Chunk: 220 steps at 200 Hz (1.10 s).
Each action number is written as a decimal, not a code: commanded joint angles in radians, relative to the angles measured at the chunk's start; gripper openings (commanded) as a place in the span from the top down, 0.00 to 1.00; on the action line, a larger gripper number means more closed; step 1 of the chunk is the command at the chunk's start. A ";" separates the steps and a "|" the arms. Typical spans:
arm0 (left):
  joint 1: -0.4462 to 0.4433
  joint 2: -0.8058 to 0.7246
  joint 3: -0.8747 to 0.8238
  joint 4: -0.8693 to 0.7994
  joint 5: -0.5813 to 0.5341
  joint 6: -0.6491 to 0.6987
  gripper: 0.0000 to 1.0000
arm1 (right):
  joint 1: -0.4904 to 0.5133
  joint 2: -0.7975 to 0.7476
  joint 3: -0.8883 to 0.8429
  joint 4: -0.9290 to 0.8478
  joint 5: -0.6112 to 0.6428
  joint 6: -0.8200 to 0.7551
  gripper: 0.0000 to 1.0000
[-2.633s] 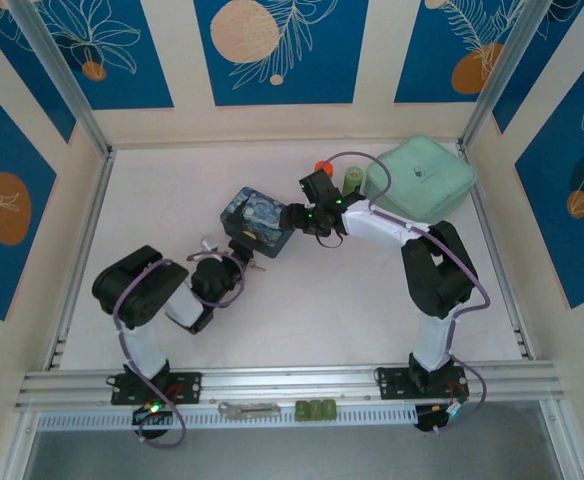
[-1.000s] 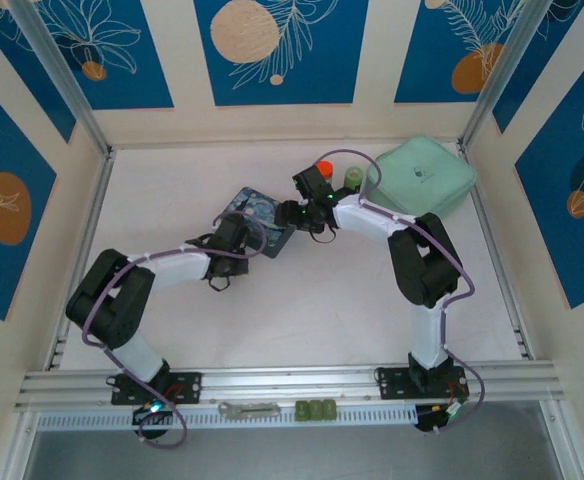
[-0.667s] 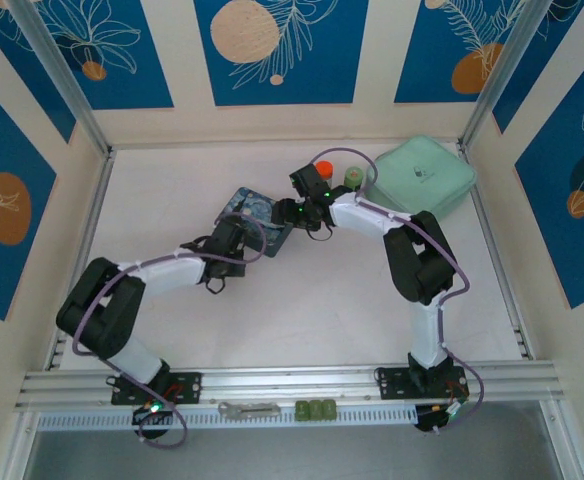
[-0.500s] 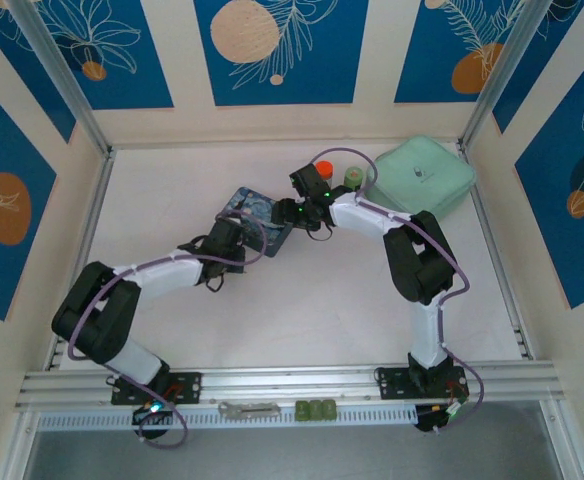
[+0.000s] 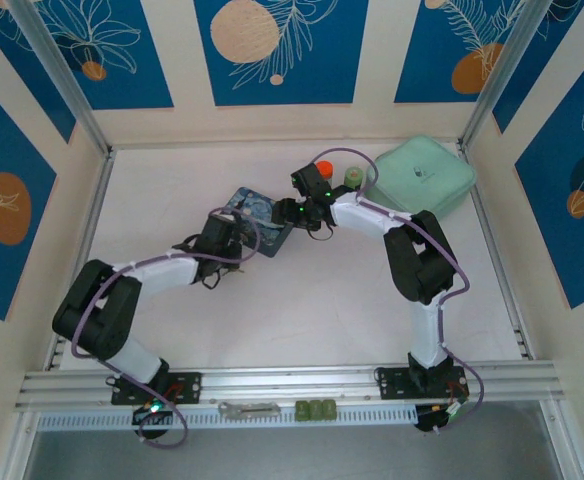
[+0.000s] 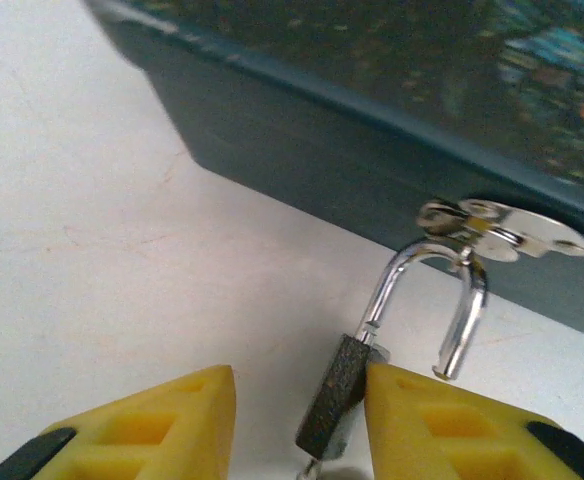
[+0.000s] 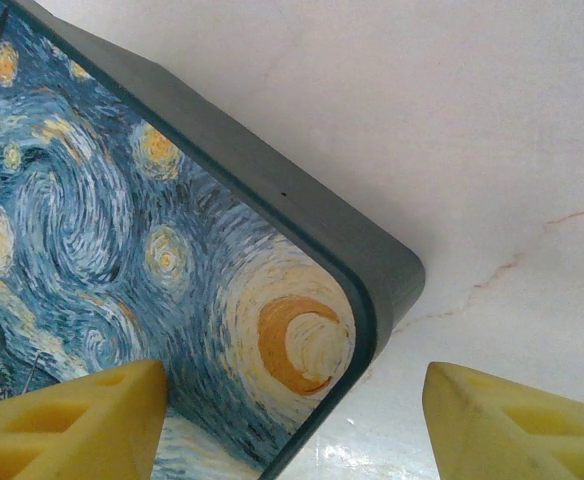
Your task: Unlock a padlock with a key
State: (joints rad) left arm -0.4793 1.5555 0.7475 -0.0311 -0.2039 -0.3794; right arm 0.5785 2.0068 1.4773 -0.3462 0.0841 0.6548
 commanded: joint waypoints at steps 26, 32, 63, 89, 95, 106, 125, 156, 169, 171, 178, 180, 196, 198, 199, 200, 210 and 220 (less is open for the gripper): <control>0.025 0.074 0.024 0.055 0.119 -0.036 0.75 | -0.005 0.010 -0.005 -0.009 -0.026 -0.013 0.32; 0.034 0.079 0.020 0.065 0.137 -0.043 0.77 | -0.005 0.009 -0.005 -0.011 -0.026 -0.014 0.32; 0.084 0.079 -0.030 0.133 0.215 -0.079 0.77 | -0.005 0.009 -0.002 -0.011 -0.023 -0.013 0.32; 0.096 0.095 -0.050 0.182 0.292 -0.099 0.74 | -0.009 0.024 0.025 -0.040 0.001 -0.034 0.32; 0.096 0.098 -0.051 0.193 0.315 -0.112 0.74 | -0.012 0.026 0.030 -0.048 0.004 -0.041 0.32; 0.096 0.083 -0.060 0.209 0.333 -0.140 0.74 | -0.022 0.017 0.028 -0.051 0.008 -0.047 0.32; 0.097 -0.012 -0.088 0.201 0.282 -0.157 0.65 | -0.039 -0.011 0.012 -0.045 0.022 -0.062 0.32; 0.114 -0.170 -0.064 0.139 0.184 -0.164 0.12 | -0.062 -0.050 0.001 -0.034 -0.008 -0.100 0.31; 0.139 -0.189 -0.017 0.116 0.187 -0.159 0.00 | -0.060 -0.074 -0.006 -0.036 -0.011 -0.117 0.30; 0.141 -0.188 -0.009 0.114 0.189 -0.158 0.00 | -0.059 -0.081 -0.007 -0.036 -0.011 -0.118 0.30; 0.155 -0.180 0.019 0.113 0.199 -0.153 0.00 | -0.057 -0.097 -0.014 -0.036 -0.009 -0.125 0.30; 0.161 -0.176 0.029 0.116 0.204 -0.151 0.00 | -0.056 -0.102 -0.017 -0.037 -0.007 -0.127 0.30; 0.197 -0.114 0.103 0.144 0.236 -0.131 0.00 | -0.052 -0.139 -0.048 -0.038 0.003 -0.133 0.29; 0.202 -0.102 0.114 0.148 0.243 -0.129 0.00 | -0.052 -0.145 -0.053 -0.038 0.003 -0.133 0.30; 0.204 -0.099 0.119 0.151 0.247 -0.129 0.00 | -0.051 -0.148 -0.056 -0.038 0.003 -0.134 0.30; 0.207 -0.092 0.124 0.154 0.252 -0.128 0.00 | -0.051 -0.151 -0.058 -0.039 0.003 -0.134 0.30; 0.225 -0.030 0.176 0.189 0.288 -0.115 0.00 | -0.047 -0.177 -0.085 -0.039 -0.005 -0.141 0.29; 0.245 0.042 0.233 0.214 0.326 -0.105 0.00 | -0.038 -0.203 -0.114 -0.042 -0.010 -0.147 0.29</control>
State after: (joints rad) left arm -0.2798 1.4662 0.8734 0.1314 0.0368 -0.5201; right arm 0.5224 1.8858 1.4235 -0.3637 0.0822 0.5442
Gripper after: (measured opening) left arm 0.998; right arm 0.705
